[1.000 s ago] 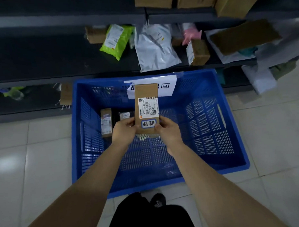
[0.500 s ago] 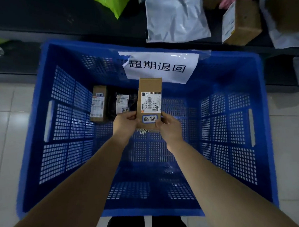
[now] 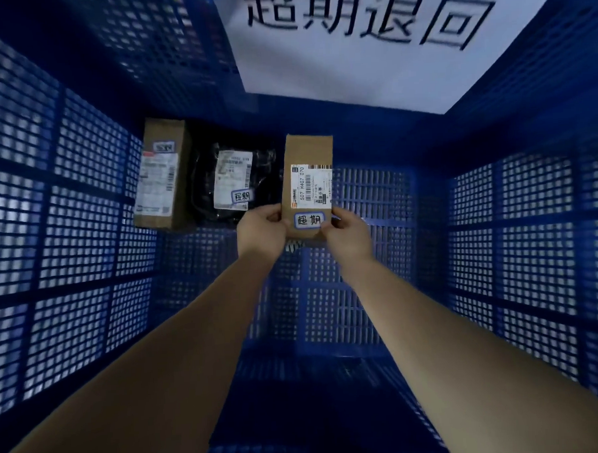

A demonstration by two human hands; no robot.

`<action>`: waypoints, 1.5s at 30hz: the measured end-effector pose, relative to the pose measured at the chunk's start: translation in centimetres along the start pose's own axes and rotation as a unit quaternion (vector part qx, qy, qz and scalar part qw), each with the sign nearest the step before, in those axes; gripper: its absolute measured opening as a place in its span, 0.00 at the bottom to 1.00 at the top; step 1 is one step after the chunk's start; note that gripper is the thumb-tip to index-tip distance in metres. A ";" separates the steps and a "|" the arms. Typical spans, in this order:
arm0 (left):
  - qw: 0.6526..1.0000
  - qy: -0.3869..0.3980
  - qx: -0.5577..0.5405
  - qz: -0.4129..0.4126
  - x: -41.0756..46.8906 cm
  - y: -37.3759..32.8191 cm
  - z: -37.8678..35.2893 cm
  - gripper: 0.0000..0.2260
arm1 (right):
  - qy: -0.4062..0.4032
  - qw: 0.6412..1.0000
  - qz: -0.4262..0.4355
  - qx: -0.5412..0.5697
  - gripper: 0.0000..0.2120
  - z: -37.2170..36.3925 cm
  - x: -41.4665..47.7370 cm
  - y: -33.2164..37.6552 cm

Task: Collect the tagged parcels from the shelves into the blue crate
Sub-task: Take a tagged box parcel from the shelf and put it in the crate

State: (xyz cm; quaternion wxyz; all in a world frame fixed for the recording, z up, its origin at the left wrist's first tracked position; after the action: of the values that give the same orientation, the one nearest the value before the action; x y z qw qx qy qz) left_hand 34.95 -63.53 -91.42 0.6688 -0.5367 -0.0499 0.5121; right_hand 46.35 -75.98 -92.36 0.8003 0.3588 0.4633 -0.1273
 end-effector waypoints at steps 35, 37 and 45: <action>0.812 0.221 0.515 -0.162 0.1 -0.9 4.7 0.25 | 0.021 0.864 0.163 -0.476 0.26 -3.5 -3.4 4.2; 0.807 0.208 0.530 -0.157 -1.7 -3.8 7.7 0.24 | 0.021 0.838 0.183 -0.515 0.27 -3.3 -6.9 6.3; 0.822 0.126 0.533 -0.155 -10.1 -15.7 20.6 0.18 | 0.017 0.754 0.318 -0.574 0.22 -4.3 -23.9 17.3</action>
State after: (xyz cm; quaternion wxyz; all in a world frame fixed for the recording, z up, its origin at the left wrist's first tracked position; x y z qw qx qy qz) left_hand 27.37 -55.71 -65.83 0.9216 -0.1417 0.2333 0.2760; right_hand 39.91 -63.79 -65.93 0.8422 -0.0393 0.3219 0.4307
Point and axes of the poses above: each hand's wrist, its own x-axis towards the middle knuckle, its own z-axis out of the back of the hand, y = z × x, the point moved 9 cm from there along x, towards the middle knuckle, and after that the axes turned 14 degrees about -z, right-handed, at the moved point
